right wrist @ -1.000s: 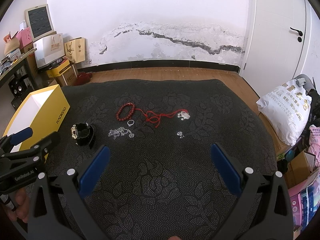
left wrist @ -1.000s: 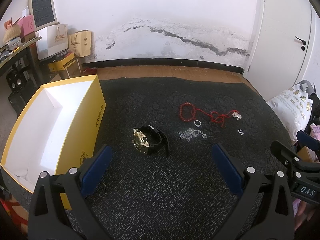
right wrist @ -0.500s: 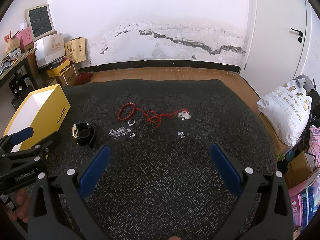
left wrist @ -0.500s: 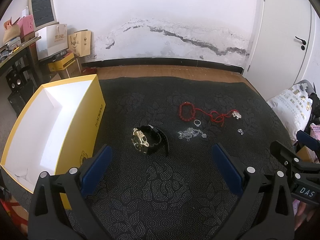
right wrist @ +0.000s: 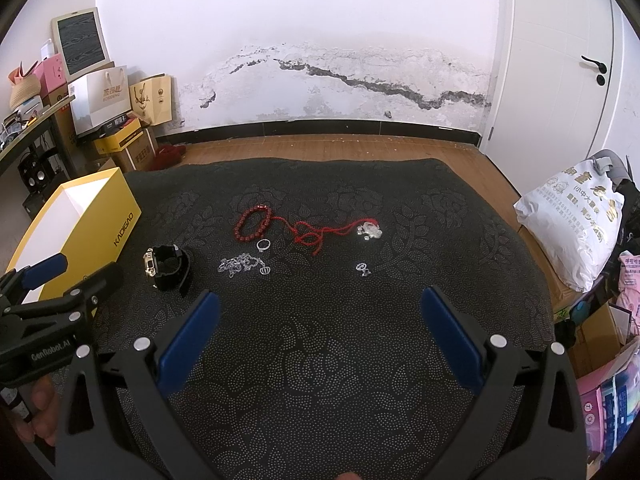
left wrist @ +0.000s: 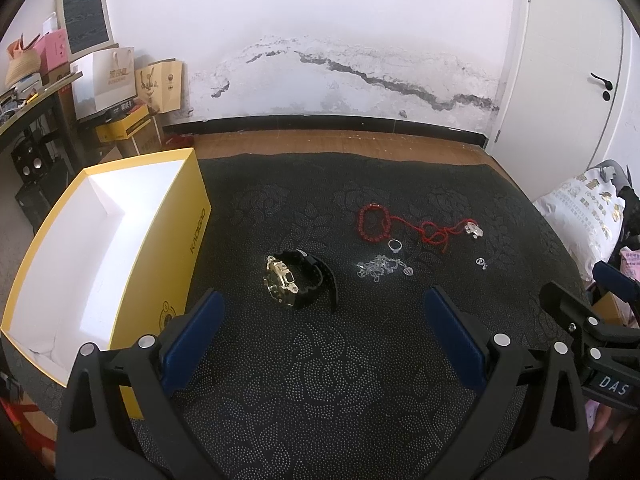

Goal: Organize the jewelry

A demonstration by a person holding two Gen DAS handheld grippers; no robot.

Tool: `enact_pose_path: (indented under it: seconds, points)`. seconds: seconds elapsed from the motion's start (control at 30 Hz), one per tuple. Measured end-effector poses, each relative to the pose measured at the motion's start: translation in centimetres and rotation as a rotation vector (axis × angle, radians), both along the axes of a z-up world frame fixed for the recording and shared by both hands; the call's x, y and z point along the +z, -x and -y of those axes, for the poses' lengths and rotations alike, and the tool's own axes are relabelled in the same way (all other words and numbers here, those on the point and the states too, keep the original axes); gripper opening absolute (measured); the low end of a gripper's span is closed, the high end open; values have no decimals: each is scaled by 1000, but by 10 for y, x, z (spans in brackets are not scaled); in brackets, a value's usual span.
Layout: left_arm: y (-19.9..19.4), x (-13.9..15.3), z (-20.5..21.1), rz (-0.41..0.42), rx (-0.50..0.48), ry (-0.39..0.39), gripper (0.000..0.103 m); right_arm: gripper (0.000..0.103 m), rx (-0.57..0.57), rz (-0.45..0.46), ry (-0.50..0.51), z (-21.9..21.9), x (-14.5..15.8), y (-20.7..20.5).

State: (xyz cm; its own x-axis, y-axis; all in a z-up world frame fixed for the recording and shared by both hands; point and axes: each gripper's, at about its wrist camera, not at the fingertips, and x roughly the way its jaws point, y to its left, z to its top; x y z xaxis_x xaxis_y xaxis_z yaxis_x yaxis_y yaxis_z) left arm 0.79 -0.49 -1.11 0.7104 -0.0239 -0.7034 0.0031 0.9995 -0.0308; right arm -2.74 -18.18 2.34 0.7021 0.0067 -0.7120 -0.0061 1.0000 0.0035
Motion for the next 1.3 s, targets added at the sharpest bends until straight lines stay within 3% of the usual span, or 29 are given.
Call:
enact_pose_path:
  seconds: [0.53,0.67,0.87,1.0,1.23,1.3]
  points:
    - [-17,-20,-13,-65,36,2,98,97,19,-12,9,-11,-2,-8]
    - [-34,-39,-16,-104,46,17,98,97,23,-8,12,-10,-1,-17]
    - [-65,-68,-18,-161,62,-42,98,97,41,-7,19,-11,-1,-28]
    - [-85,-94,-23,-224,101,4,98,97,56,-13,24,-11,-3,-32]
    - [-107,-124,-12,-269,91,-20,98,97,71,-23,23,-9,-5,-38]
    - [-108,-124,-8,-243,72,-49,98,97,74,-23,25,-9,-6,-39]
